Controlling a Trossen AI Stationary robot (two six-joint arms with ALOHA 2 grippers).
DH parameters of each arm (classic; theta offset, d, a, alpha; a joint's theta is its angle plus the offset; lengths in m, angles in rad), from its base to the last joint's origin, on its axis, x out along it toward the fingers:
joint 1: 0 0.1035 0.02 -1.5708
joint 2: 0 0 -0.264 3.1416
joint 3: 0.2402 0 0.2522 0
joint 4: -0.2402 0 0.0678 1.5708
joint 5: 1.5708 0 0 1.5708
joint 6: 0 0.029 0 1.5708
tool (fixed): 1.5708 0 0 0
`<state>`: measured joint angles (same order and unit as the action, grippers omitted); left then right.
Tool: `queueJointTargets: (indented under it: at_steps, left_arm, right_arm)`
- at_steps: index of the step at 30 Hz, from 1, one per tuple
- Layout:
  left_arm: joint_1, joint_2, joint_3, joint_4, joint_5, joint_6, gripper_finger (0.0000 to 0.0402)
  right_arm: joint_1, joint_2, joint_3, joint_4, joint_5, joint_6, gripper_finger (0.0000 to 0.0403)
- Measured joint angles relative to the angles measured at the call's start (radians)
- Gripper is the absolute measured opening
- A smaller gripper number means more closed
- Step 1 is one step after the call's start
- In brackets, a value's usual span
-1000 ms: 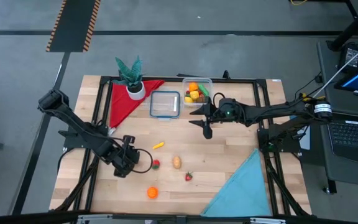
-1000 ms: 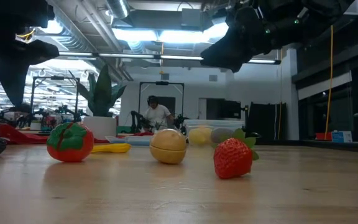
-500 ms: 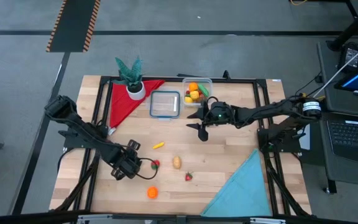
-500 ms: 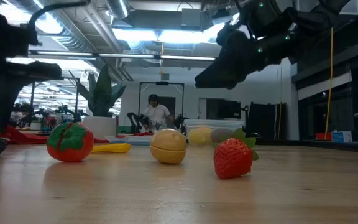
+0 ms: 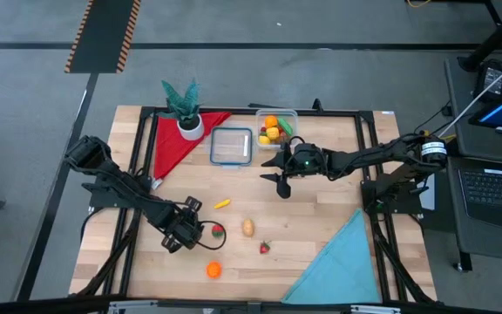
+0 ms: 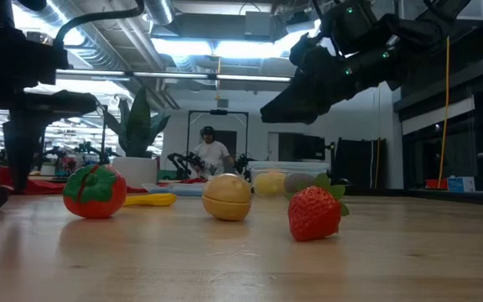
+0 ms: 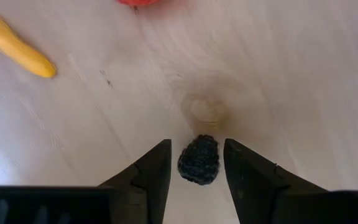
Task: Pick and placing Produce into tupperware
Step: Put the blackberry into the transparent bin
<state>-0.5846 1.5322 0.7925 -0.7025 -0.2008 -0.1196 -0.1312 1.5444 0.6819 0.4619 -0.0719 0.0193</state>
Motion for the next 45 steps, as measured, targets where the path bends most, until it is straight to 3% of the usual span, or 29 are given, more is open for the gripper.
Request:
queueJointTargets:
  at_steps: [36, 45]
  left_arm:
    - [0.035, -0.006, -0.089, 0.096, 0.057, -0.005, 0.0139]
    - [0.035, -0.004, -0.089, 0.088, 0.061, -0.008, 0.0097]
  right_arm:
    - [0.007, 0.000, 0.000, 0.001, 0.000, 0.026, 0.0188]
    - [0.007, 0.000, 0.000, 0.001, 0.000, 0.027, 0.0188]
